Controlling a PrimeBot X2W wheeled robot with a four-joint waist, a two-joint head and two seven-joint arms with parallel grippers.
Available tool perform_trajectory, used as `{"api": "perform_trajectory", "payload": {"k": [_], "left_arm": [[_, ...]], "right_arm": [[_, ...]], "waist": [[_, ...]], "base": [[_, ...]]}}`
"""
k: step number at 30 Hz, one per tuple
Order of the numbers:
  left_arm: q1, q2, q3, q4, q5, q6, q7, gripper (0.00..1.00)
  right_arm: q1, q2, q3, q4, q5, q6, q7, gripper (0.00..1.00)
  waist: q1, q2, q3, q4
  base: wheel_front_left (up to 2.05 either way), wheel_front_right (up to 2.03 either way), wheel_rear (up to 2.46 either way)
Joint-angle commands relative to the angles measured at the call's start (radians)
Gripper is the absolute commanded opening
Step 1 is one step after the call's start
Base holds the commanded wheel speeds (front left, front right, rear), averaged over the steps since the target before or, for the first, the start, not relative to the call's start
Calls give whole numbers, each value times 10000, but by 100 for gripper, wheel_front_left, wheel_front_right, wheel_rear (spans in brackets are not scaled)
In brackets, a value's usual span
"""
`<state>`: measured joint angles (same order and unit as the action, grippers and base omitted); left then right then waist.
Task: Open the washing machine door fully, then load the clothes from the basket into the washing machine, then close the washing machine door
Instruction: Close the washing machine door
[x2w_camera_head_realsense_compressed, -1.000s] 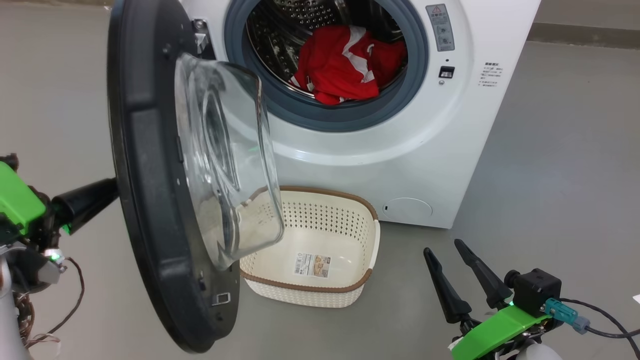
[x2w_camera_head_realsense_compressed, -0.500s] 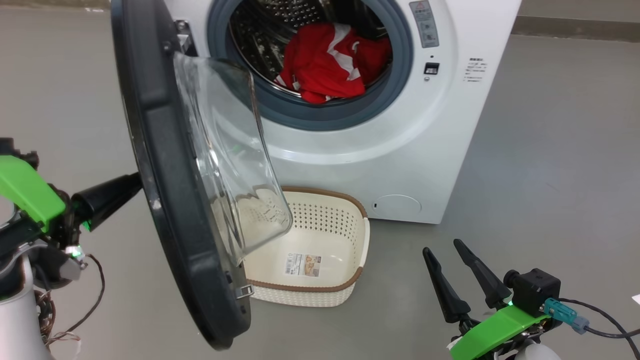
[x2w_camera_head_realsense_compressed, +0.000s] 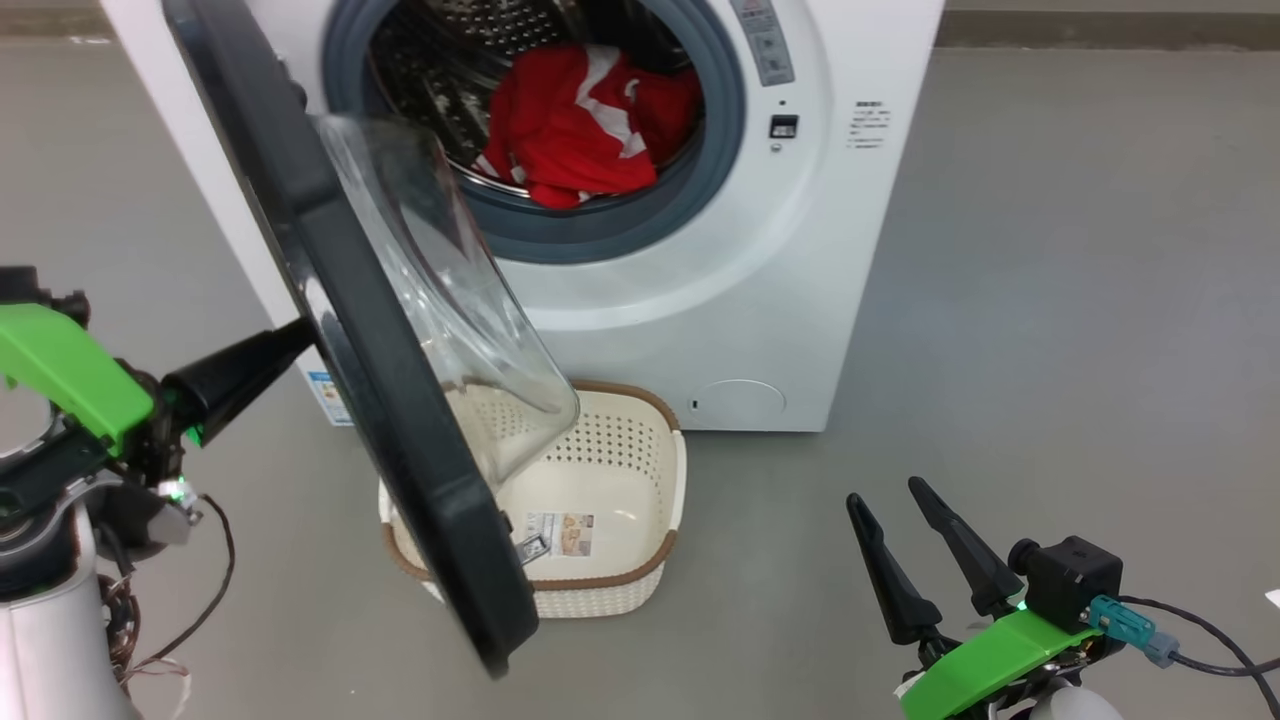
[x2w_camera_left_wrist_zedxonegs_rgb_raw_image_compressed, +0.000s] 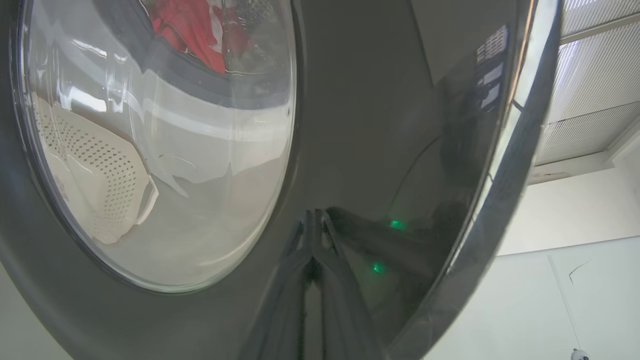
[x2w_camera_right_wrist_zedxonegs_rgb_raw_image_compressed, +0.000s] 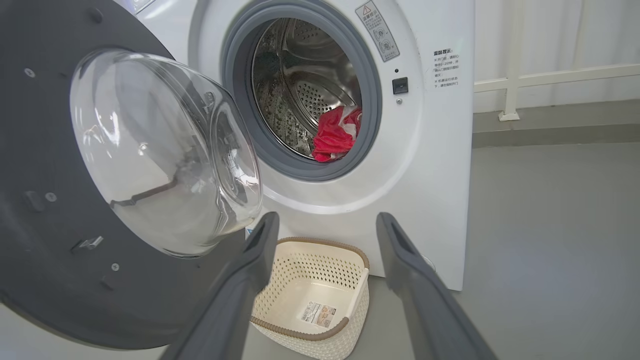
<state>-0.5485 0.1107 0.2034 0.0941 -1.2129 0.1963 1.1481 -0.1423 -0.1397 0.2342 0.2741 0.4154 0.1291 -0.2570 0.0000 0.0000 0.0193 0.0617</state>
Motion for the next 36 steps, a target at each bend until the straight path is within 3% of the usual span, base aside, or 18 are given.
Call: {"api": "perform_trajectory", "payload": {"k": [1, 23, 36], "left_arm": [[-545, 159, 182, -316, 83, -147, -96, 0], [-1567, -119, 364, 637, 1020, -1028, -2633, 0], [-2425, 247, 539, 1644, 1924, -1440, -4302, 0]], "right_arm": [[-284, 6, 176, -288, -1, 16, -48, 100], [-508, 58, 92, -421, -134, 16, -48, 100], [-647, 162, 129, -554, -183, 16, -48, 100]], "waist": [[0, 0, 62, -227], [0, 0, 700, -2333], [0, 0, 1195, -3300]], "base": [[0, 0, 0], [0, 0, 0], [0, 0, 0]]}}
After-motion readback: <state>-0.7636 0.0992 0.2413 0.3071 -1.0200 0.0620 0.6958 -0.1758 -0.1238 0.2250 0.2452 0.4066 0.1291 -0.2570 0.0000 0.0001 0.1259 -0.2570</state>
